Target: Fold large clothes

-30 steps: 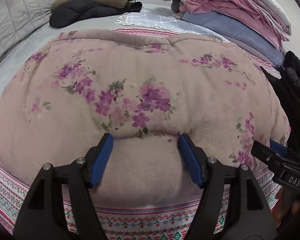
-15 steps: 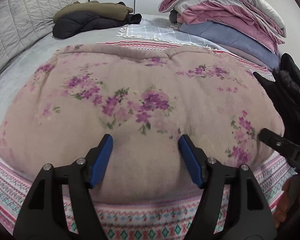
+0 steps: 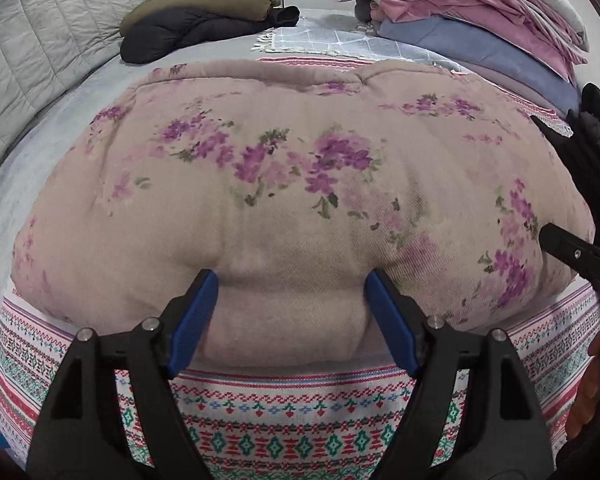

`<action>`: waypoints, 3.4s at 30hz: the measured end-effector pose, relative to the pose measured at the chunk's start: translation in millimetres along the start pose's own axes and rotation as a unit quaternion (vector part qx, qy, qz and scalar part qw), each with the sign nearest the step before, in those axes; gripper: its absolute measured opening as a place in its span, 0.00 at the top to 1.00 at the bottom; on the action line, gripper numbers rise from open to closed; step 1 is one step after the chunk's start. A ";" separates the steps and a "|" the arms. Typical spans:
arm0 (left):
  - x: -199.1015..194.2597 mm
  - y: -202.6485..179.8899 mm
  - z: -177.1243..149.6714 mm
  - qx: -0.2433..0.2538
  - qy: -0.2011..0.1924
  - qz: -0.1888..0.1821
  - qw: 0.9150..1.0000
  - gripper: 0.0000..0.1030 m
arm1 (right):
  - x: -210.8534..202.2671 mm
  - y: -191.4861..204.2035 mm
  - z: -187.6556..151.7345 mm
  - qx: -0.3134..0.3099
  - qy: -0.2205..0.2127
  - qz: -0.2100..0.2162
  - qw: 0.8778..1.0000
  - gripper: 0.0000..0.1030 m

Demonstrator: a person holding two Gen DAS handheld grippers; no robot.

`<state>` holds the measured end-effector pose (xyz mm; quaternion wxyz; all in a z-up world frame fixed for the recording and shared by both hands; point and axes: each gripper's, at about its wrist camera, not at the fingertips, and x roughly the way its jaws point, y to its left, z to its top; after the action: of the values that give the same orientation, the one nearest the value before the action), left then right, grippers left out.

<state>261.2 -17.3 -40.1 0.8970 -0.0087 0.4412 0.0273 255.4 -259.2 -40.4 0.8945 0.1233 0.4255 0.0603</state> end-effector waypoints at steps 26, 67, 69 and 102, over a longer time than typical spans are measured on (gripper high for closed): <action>-7.4 -19.2 -3.6 0.011 -0.017 0.038 0.999 0.19 | -0.8 -8.5 2.1 0.021 0.003 0.018 1.000 0.08; -1.6 21.4 62.4 -0.098 0.051 -0.067 0.992 0.25 | -5.9 -24.3 3.1 0.083 0.018 0.062 0.994 0.08; -7.1 24.2 43.3 -0.104 0.059 -0.077 0.990 0.25 | -9.8 -32.8 0.0 0.110 0.020 0.073 0.991 0.08; 5.3 7.0 23.3 -0.037 0.003 -0.039 0.999 0.18 | 37.4 -79.4 -18.9 0.361 -0.057 0.209 0.907 0.10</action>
<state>282.4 -9.2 -30.0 0.8951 -0.0591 0.4419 0.0084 264.6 -324.5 -101.4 0.7788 0.5269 0.3305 0.0814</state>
